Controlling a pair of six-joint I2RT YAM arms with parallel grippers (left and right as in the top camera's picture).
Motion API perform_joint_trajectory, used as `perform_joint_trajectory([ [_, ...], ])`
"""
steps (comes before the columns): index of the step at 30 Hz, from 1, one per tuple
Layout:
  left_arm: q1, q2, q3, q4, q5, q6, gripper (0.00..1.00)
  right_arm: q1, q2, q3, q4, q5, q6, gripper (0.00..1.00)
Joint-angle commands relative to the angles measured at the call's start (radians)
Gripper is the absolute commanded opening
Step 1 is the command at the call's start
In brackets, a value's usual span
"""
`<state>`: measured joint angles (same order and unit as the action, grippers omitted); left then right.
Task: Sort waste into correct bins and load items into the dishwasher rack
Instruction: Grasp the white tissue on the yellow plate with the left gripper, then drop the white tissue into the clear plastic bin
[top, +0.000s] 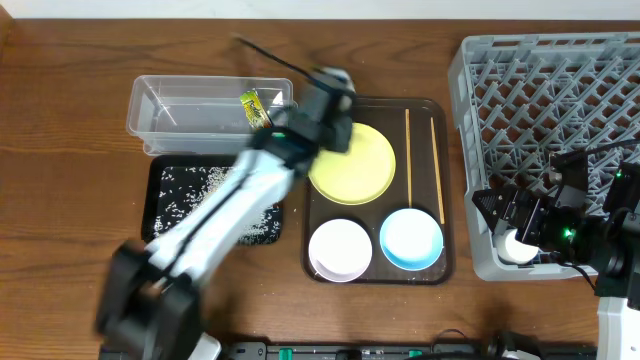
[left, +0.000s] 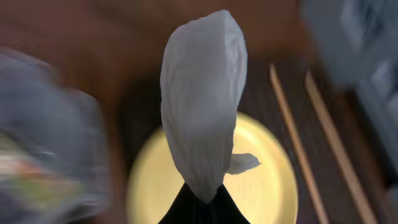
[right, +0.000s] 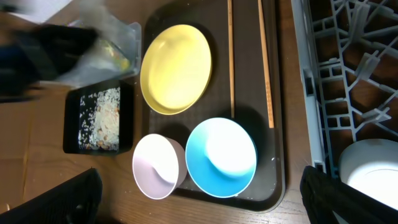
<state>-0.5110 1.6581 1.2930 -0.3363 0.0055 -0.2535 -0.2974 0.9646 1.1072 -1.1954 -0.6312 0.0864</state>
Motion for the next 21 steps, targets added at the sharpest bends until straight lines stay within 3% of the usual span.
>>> perform_joint_trajectory([
  [1, 0.075, -0.049, 0.006, -0.030, -0.096, -0.027, 0.06, -0.008, -0.002, 0.014, 0.000, -0.001, -0.013, 0.99],
  [8, 0.220, 0.019, -0.008, -0.055, -0.104, -0.040, 0.07, -0.008, -0.002, 0.014, 0.000, -0.001, -0.013, 0.99],
  [11, 0.261, 0.046, -0.008, -0.052, -0.087, -0.060, 0.25, -0.008, -0.002, 0.014, 0.003, 0.000, -0.014, 0.99],
  [13, 0.274, 0.041, -0.006, -0.056, -0.032, -0.058, 0.50, -0.008, -0.002, 0.014, 0.004, 0.000, -0.014, 0.99],
  [15, 0.278, 0.017, -0.001, -0.067, 0.035, -0.058, 0.65, -0.008, -0.002, 0.014, 0.004, -0.001, -0.014, 0.99],
  [21, 0.264, -0.115, 0.001, -0.113, 0.180, -0.052, 0.68, -0.008, -0.002, 0.014, 0.005, 0.070, -0.013, 0.99],
])
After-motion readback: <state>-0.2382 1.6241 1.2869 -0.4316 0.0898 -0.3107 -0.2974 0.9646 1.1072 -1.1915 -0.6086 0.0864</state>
